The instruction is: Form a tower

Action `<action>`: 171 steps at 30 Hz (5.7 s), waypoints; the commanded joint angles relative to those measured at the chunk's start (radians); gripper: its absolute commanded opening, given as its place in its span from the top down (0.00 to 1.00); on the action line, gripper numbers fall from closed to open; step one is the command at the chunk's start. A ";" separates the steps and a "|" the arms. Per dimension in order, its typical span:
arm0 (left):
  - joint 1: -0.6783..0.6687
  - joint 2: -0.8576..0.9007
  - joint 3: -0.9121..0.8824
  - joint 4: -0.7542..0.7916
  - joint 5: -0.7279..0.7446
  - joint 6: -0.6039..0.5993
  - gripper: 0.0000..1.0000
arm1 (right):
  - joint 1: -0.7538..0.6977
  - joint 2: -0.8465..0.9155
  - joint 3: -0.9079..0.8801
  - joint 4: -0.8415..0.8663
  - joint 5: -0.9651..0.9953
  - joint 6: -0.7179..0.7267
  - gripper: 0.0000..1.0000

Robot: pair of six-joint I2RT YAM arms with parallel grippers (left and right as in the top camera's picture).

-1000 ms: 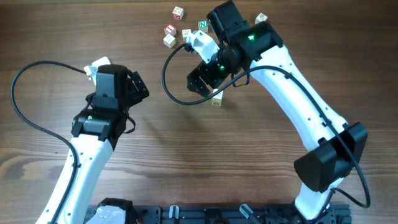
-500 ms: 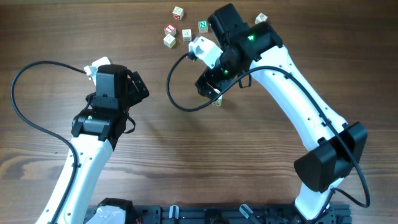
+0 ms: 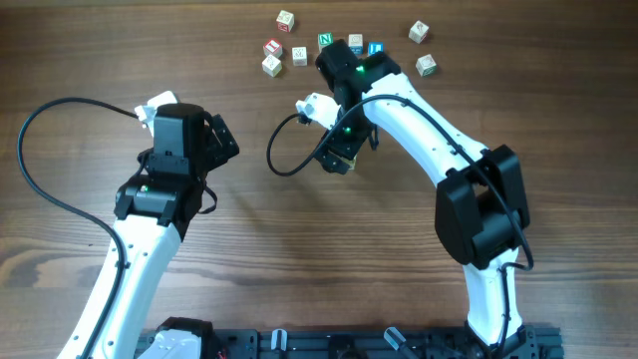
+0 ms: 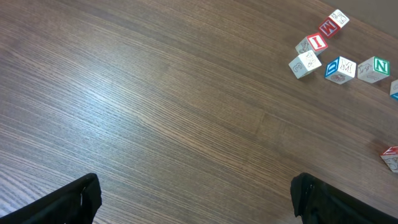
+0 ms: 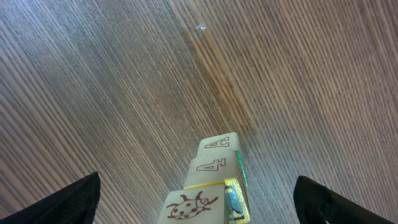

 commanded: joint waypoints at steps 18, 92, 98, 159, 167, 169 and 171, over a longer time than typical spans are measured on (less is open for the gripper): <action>0.007 -0.007 0.005 0.000 0.005 -0.013 0.00 | -0.005 0.052 -0.150 0.137 0.067 -0.072 0.18; 0.007 -0.007 0.005 0.000 0.005 -0.013 0.00 | -0.004 0.052 -0.089 0.149 0.128 0.820 0.27; 0.007 -0.007 0.005 0.000 0.005 -0.013 0.00 | -0.004 0.051 -0.051 0.106 0.102 0.820 0.13; 0.007 -0.007 0.005 0.000 0.005 -0.013 0.00 | -0.018 -0.013 -0.015 -0.005 0.051 2.060 0.00; 0.007 -0.007 0.005 0.000 0.005 -0.013 0.00 | -0.018 -0.006 -0.019 0.030 0.102 2.129 0.00; 0.007 -0.007 0.005 0.000 0.005 -0.013 0.00 | -0.018 0.008 -0.040 0.053 0.098 2.127 0.00; 0.007 -0.007 0.005 0.000 0.006 -0.013 0.00 | -0.018 0.015 -0.063 0.078 0.095 2.129 0.00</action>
